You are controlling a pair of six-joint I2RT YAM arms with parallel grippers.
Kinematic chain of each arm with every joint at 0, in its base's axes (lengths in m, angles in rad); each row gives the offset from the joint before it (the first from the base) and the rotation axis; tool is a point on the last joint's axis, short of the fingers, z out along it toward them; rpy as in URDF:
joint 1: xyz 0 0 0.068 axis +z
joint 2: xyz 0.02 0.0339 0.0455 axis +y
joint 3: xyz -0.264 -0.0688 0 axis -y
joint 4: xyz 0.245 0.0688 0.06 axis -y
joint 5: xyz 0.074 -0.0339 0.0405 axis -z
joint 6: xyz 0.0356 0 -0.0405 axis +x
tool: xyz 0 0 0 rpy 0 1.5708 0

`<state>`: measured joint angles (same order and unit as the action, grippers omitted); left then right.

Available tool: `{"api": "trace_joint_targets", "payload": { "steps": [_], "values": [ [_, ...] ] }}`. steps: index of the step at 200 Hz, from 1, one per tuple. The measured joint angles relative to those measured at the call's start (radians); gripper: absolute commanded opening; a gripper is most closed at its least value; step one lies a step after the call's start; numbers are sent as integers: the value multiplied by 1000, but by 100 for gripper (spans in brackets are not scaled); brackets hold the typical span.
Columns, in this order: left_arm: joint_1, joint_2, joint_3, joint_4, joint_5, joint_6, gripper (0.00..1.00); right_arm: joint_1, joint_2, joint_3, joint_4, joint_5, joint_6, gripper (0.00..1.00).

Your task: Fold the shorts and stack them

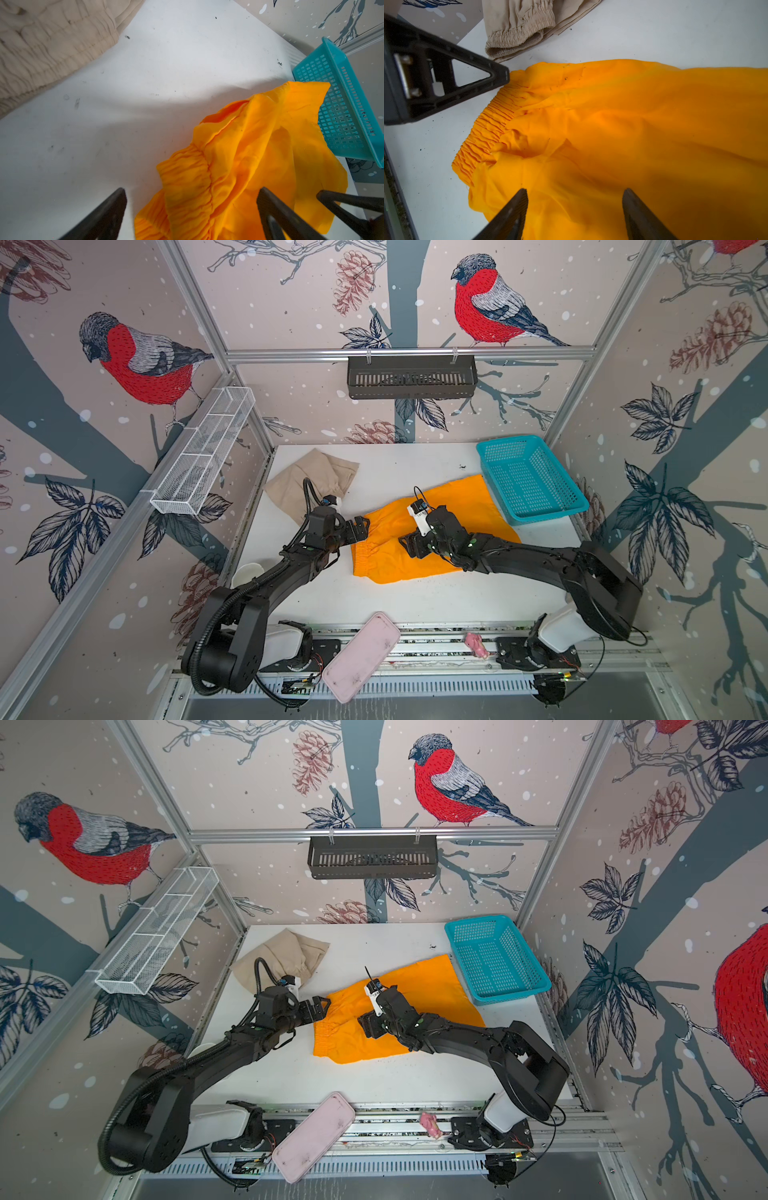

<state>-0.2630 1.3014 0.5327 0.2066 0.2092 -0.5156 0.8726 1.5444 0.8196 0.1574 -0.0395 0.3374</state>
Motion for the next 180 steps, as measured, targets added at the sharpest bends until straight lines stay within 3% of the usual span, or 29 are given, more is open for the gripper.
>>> {"api": "trace_joint_targets", "payload": {
  "steps": [24,44,51,83,98,135,180],
  "values": [
    [7,82,34,0,28,23,96,-16,-34,-28,1,-15,0,74],
    [7,151,67,7,101,50,85,-43,-66,-49,9,-22,0,74],
    [7,173,76,13,126,52,77,-53,-77,-57,11,-23,1,74],
    [7,214,111,9,188,67,24,-96,-126,-103,32,-34,4,73],
    [7,206,124,-2,204,77,6,-116,-140,-130,39,-38,8,72],
    [7,159,183,-127,205,85,0,-179,-134,-139,39,-36,27,65],
    [-32,95,178,-272,215,16,0,-225,-75,-100,1,14,26,64]
  ]
}}
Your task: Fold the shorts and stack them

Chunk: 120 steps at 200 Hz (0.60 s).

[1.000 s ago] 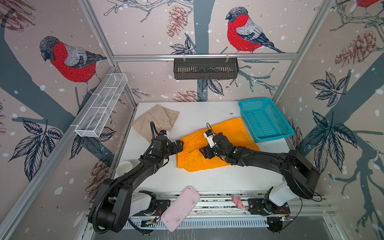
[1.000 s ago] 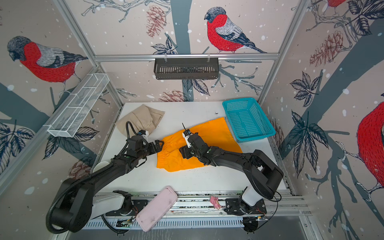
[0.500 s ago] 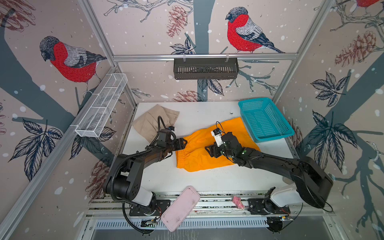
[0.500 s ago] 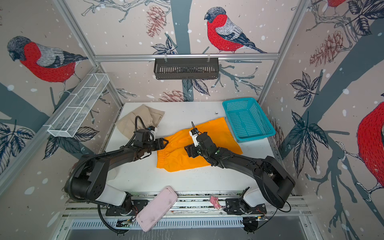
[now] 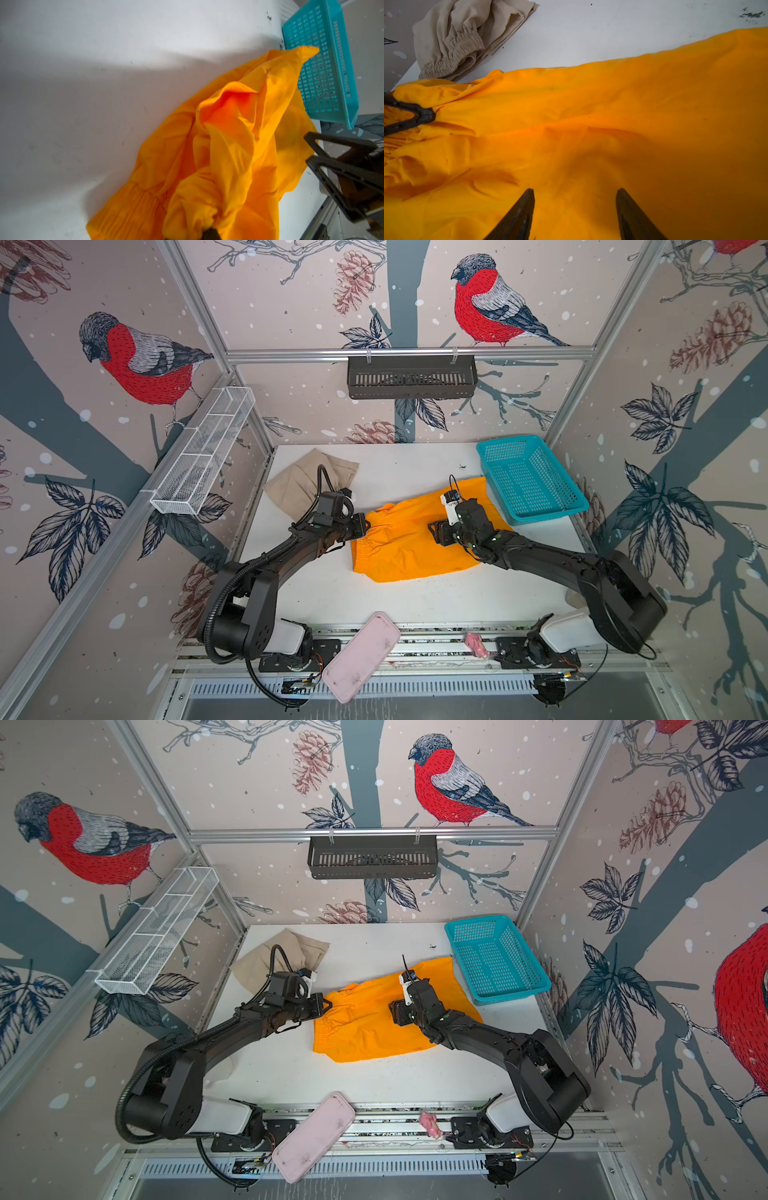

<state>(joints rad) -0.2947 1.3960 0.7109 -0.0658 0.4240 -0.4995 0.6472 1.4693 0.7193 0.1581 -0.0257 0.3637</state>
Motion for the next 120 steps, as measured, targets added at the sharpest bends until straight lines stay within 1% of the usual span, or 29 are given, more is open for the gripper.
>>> {"api": "trace_joint_targets", "payload": {
  "steps": [31,40,62,76,87,105,120],
  "values": [
    [-24,-55,-70,-35,10,-54,1,-7,39,15,-19,13,0,64],
    [-31,-71,-88,-33,16,-70,3,-7,40,16,-28,16,0,64],
    [-36,-93,-129,-13,23,-98,5,-11,40,21,-39,26,0,66],
    [-36,-86,-153,7,25,-108,6,-18,40,24,-47,38,0,71],
    [-37,-71,-175,34,31,-124,8,-20,43,24,-51,45,0,72],
    [-37,-41,-206,69,44,-141,8,-18,60,24,-51,48,-1,73],
    [-32,-14,-198,79,45,-146,7,5,75,24,-50,47,-5,74]
  ]
}}
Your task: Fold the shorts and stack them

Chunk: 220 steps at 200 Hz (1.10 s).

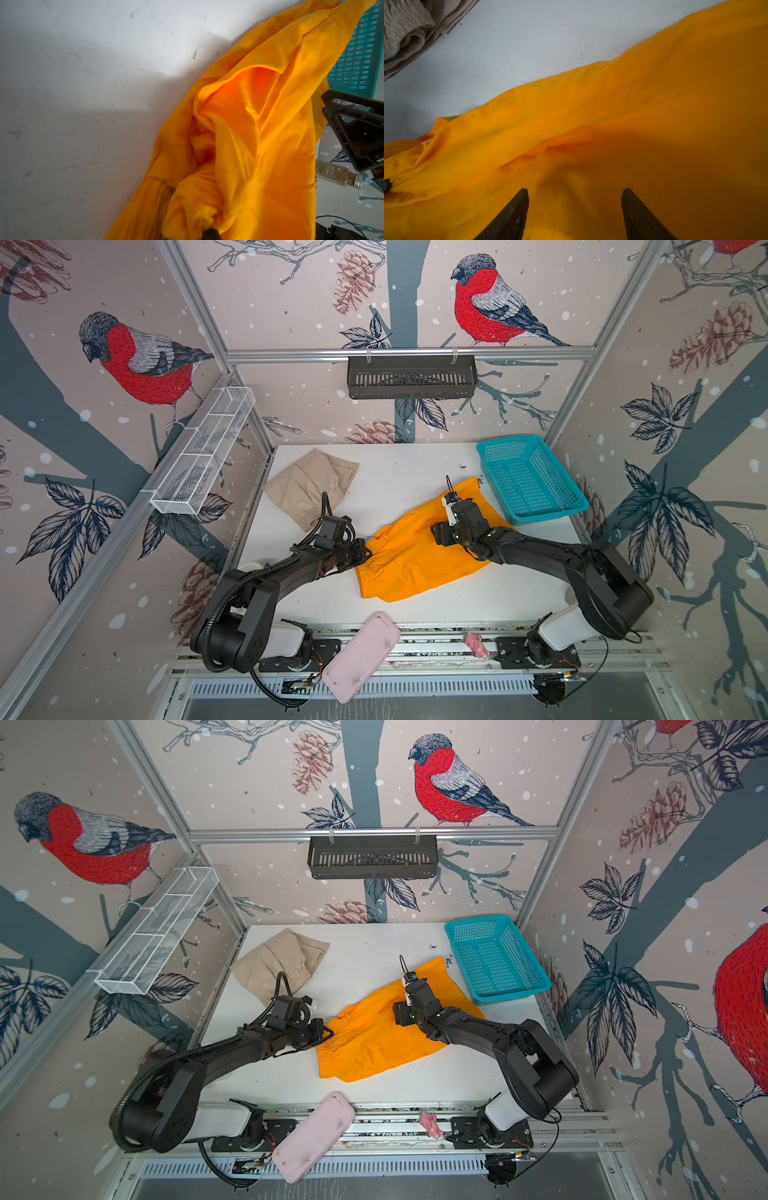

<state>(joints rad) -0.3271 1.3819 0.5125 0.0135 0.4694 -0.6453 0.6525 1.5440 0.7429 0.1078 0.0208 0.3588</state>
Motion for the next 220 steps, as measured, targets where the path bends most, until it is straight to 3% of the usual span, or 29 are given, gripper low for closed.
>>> {"api": "trace_joint_targets", "payload": {
  "steps": [28,50,78,93,106,137,157,167,184,220],
  "values": [
    [9,47,93,3,-11,37,5,44,-6,-3,-1,-24,-19,77],
    [17,96,175,2,-20,73,4,91,-102,-16,-24,-36,-56,77],
    [29,126,222,-2,-26,101,3,174,-221,-51,-34,-102,-116,68],
    [40,135,239,-6,-27,115,2,254,-230,-85,-39,-136,-136,58],
    [51,145,257,-14,-29,129,2,332,-196,-98,-40,-175,-153,47],
    [62,150,311,-39,-33,158,1,423,-54,-52,-24,-183,-182,41],
    [63,139,322,-62,-34,174,4,440,31,-23,14,-185,-205,39],
    [63,128,321,-77,-37,180,11,440,82,-2,28,-177,-213,34],
    [64,108,305,-79,-47,182,11,439,174,52,35,-145,-230,26],
    [76,93,292,-100,-54,190,12,438,301,148,93,-60,-235,26]
  ]
}}
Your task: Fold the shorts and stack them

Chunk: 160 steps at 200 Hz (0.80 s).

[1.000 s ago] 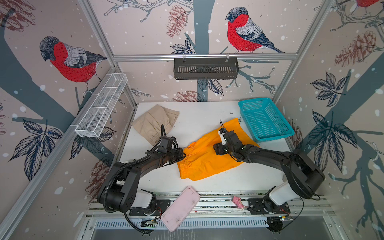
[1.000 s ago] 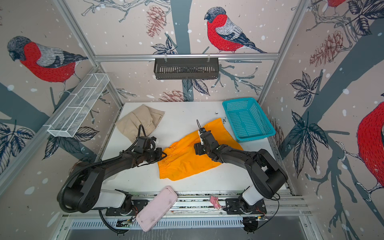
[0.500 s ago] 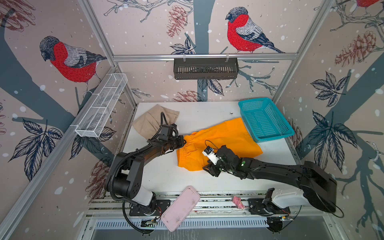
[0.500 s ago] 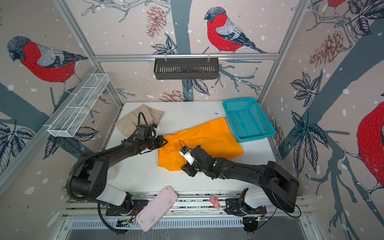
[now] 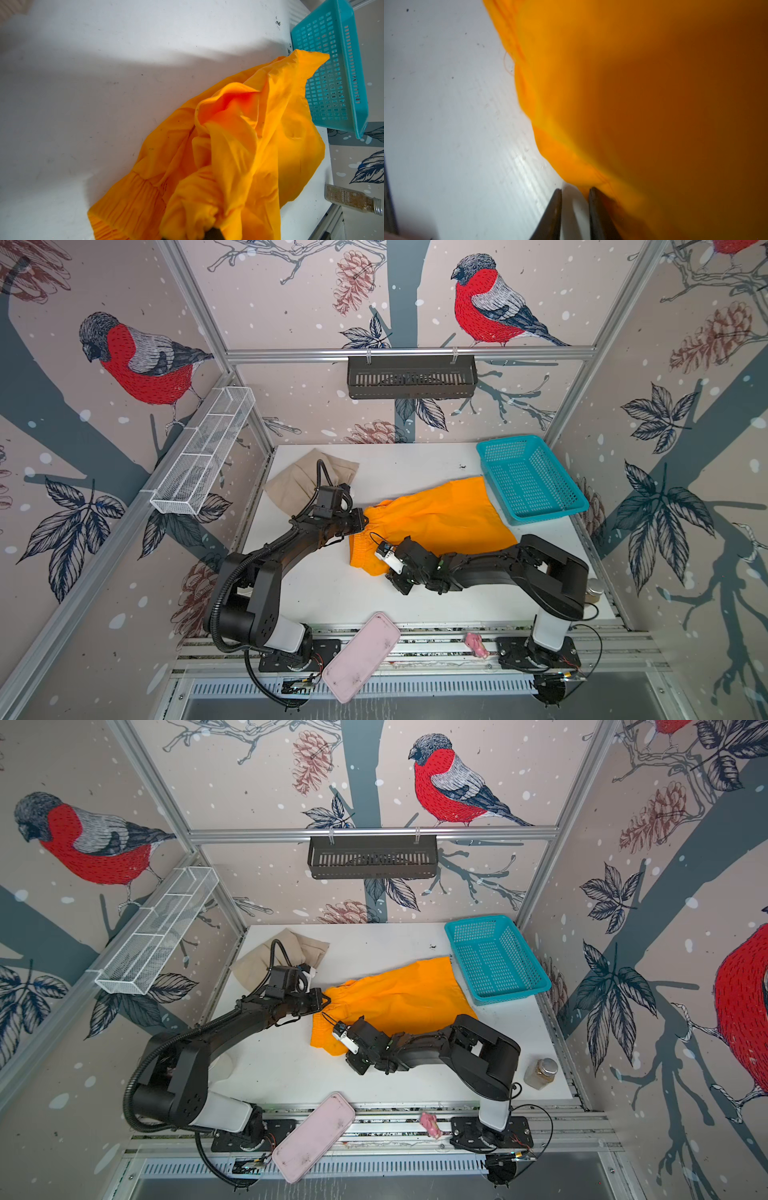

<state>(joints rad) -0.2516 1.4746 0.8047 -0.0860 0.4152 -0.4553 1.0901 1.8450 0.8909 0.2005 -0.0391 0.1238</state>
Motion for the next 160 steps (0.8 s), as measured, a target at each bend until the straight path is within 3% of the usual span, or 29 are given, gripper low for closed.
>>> {"api": "trace_joint_targets", "payload": {
  "steps": [19,77,101,112,131,150,160],
  "values": [
    [0,-1,7,-7,4,10,12,-7,64,66,26,47,0,27],
    [4,-15,8,-36,-1,19,14,-11,117,138,28,100,0,68],
    [10,0,-27,-32,-2,18,14,-2,24,85,-11,49,-22,72],
    [13,7,-32,-34,-2,18,14,9,-32,58,-12,14,-34,68],
    [21,15,-28,-31,-2,18,14,31,-95,19,16,-37,-58,52],
    [30,18,-16,-32,-2,19,14,52,-70,27,40,-94,-81,30],
    [36,18,-7,-34,-2,22,14,65,-28,52,43,-117,-100,25]
  ]
}}
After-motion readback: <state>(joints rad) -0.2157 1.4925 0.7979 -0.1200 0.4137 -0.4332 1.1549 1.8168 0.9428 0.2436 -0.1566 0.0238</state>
